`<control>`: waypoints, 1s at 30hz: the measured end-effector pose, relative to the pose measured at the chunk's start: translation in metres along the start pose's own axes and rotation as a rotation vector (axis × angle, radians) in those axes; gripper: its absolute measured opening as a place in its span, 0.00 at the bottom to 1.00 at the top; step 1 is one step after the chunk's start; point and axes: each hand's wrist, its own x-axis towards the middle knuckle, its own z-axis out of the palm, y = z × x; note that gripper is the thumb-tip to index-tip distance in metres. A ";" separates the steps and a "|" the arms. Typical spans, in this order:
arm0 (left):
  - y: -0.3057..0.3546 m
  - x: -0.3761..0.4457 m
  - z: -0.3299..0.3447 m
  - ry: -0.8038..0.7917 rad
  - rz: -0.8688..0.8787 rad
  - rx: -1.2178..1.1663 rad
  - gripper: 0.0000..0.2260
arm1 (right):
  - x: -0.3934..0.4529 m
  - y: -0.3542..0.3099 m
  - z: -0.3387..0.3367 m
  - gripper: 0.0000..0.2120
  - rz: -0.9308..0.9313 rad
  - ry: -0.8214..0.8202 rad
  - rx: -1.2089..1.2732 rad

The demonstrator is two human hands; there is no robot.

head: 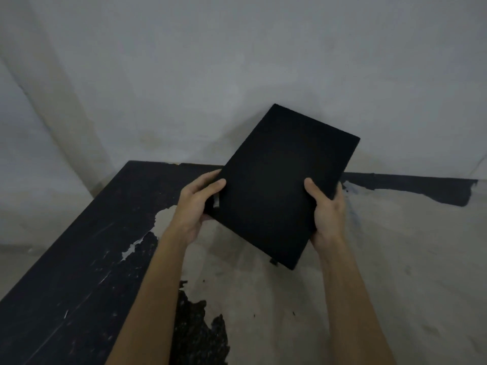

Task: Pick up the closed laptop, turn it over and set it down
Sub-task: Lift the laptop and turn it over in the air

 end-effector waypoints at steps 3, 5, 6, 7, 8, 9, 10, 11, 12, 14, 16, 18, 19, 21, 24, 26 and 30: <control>0.006 -0.002 0.001 -0.129 -0.070 0.059 0.13 | 0.001 -0.010 -0.014 0.22 0.036 -0.098 -0.090; 0.007 -0.005 0.010 -0.165 -0.098 0.055 0.13 | 0.000 -0.016 -0.021 0.21 0.071 -0.172 -0.124; 0.007 -0.006 0.015 -0.165 -0.106 0.053 0.13 | -0.001 -0.018 -0.023 0.20 0.083 -0.210 -0.141; 0.008 -0.007 0.019 -0.152 -0.113 0.048 0.13 | -0.003 -0.020 -0.024 0.19 0.089 -0.248 -0.163; 0.010 -0.009 0.023 -0.134 -0.121 0.043 0.13 | -0.004 -0.022 -0.024 0.18 0.091 -0.278 -0.192; 0.012 -0.011 0.026 -0.114 -0.131 0.029 0.12 | -0.006 -0.024 -0.022 0.17 0.095 -0.305 -0.216; 0.013 -0.012 0.027 -0.094 -0.132 0.011 0.11 | -0.007 -0.026 -0.020 0.16 0.100 -0.320 -0.228; 0.015 -0.012 0.027 -0.071 -0.126 -0.003 0.10 | -0.008 -0.028 -0.018 0.15 0.110 -0.334 -0.225; 0.016 -0.013 0.025 -0.047 -0.120 -0.009 0.12 | -0.010 -0.031 -0.015 0.15 0.124 -0.346 -0.213; 0.020 -0.013 0.021 0.007 -0.111 -0.030 0.15 | -0.013 -0.037 -0.009 0.14 0.144 -0.376 -0.186; 0.022 -0.012 0.019 0.059 -0.105 -0.076 0.18 | -0.016 -0.045 -0.006 0.15 0.134 -0.421 -0.174; 0.022 -0.011 0.017 0.116 -0.074 -0.126 0.18 | -0.019 -0.050 -0.006 0.16 0.118 -0.466 -0.191; 0.022 -0.011 0.016 0.150 -0.049 -0.154 0.17 | -0.019 -0.051 -0.007 0.17 0.114 -0.488 -0.209; 0.022 -0.011 0.015 0.217 0.000 -0.216 0.17 | -0.020 -0.049 -0.009 0.18 0.110 -0.509 -0.220; 0.021 -0.011 0.014 0.301 0.069 -0.319 0.18 | -0.019 -0.045 -0.007 0.16 0.116 -0.492 -0.123; 0.019 -0.011 0.017 0.357 0.106 -0.389 0.18 | -0.018 -0.040 -0.003 0.13 0.109 -0.429 0.003; 0.014 -0.008 0.026 0.459 0.173 -0.495 0.24 | -0.018 -0.015 0.017 0.21 0.132 -0.248 0.214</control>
